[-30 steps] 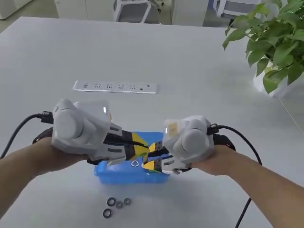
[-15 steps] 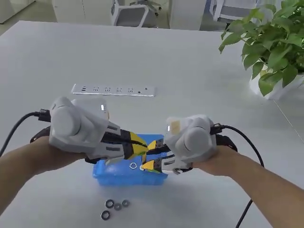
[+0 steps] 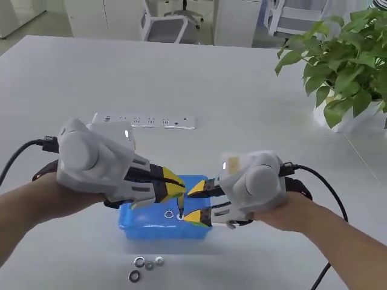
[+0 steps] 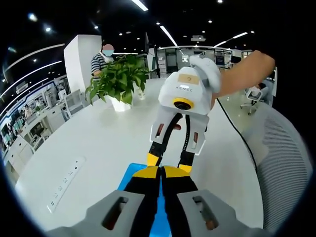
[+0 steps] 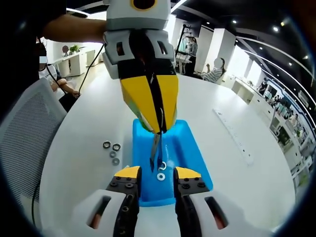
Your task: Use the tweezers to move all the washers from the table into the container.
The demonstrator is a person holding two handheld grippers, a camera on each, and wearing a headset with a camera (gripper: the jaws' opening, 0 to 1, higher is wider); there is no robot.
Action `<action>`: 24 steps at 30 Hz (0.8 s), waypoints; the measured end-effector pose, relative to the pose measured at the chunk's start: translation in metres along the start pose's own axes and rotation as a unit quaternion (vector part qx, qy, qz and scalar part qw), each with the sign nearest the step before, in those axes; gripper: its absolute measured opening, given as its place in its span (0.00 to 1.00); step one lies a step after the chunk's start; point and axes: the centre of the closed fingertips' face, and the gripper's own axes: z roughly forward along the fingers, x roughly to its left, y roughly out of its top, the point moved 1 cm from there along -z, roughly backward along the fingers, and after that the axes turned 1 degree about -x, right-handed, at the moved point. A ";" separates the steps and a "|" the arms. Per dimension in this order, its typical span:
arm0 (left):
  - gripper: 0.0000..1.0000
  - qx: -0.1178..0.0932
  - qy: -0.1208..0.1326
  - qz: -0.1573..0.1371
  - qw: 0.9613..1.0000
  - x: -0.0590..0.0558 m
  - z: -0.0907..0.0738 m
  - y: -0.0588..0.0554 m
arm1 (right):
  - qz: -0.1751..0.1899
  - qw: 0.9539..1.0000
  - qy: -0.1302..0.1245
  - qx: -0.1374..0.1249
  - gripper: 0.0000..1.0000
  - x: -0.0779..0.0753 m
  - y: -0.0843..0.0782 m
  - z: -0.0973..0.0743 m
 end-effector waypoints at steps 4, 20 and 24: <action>0.05 -0.003 -0.002 -0.001 1.000 -0.004 -0.005 0.004 | 0.005 1.000 -0.006 0.000 0.28 0.002 -0.001 -0.006; 0.05 0.007 -0.001 0.002 1.000 -0.018 -0.023 0.007 | 0.054 0.998 -0.030 -0.006 0.41 0.019 0.000 -0.032; 0.05 0.006 0.003 0.003 1.000 -0.018 -0.025 0.005 | 0.064 0.997 -0.036 -0.009 0.44 0.022 -0.001 -0.036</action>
